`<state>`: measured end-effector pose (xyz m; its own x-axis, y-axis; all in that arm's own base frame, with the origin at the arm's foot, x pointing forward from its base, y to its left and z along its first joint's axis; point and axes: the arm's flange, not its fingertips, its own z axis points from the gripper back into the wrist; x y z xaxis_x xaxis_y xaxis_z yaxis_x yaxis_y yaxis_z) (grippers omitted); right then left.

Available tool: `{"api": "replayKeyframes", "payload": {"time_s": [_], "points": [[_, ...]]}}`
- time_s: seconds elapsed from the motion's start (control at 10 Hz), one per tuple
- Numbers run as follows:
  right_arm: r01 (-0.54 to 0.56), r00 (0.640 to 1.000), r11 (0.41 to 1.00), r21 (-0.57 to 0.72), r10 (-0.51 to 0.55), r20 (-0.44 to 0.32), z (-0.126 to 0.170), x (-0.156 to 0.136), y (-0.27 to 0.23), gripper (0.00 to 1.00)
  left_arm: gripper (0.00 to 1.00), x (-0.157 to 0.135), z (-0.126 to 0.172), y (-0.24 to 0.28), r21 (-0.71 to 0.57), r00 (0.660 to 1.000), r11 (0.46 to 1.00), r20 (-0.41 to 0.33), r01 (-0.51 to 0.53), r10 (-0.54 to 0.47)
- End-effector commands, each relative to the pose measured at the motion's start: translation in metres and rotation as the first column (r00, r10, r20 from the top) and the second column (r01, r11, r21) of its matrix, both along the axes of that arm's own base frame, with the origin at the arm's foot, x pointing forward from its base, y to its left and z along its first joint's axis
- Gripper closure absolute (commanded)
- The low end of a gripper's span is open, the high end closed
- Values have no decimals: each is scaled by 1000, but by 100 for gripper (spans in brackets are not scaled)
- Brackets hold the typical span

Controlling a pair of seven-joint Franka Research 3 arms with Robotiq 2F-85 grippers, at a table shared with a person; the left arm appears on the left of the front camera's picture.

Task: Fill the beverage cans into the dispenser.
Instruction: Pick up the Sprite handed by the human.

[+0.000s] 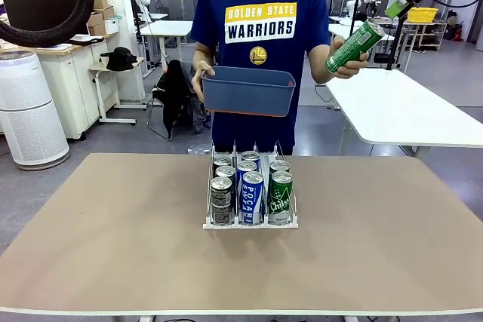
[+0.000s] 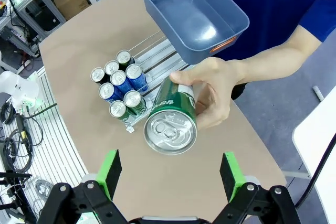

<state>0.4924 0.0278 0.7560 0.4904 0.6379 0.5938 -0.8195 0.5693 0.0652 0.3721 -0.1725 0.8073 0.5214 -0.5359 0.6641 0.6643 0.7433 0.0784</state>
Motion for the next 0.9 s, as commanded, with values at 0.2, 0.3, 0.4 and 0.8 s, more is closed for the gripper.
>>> {"api": "replayKeyframes", "payload": {"time_s": [0.2,0.3,0.4,0.8], "points": [[2,1000,1000,27,-3,27,-15,14,3,0,0,0,-1,2,8,1000,1000,2,5,-5],[3,1000,999,32,-4,26,-17,15,5,0,0,0,-1,2,8,1000,1000,2,5,-5],[6,1000,1000,29,-7,27,-21,17,6,0,0,0,-1,2,8,1000,1000,2,5,-5],[-6,1000,998,64,4,21,-29,22,9,0,0,0,-1,2,8,1000,1000,2,5,-5]]}}
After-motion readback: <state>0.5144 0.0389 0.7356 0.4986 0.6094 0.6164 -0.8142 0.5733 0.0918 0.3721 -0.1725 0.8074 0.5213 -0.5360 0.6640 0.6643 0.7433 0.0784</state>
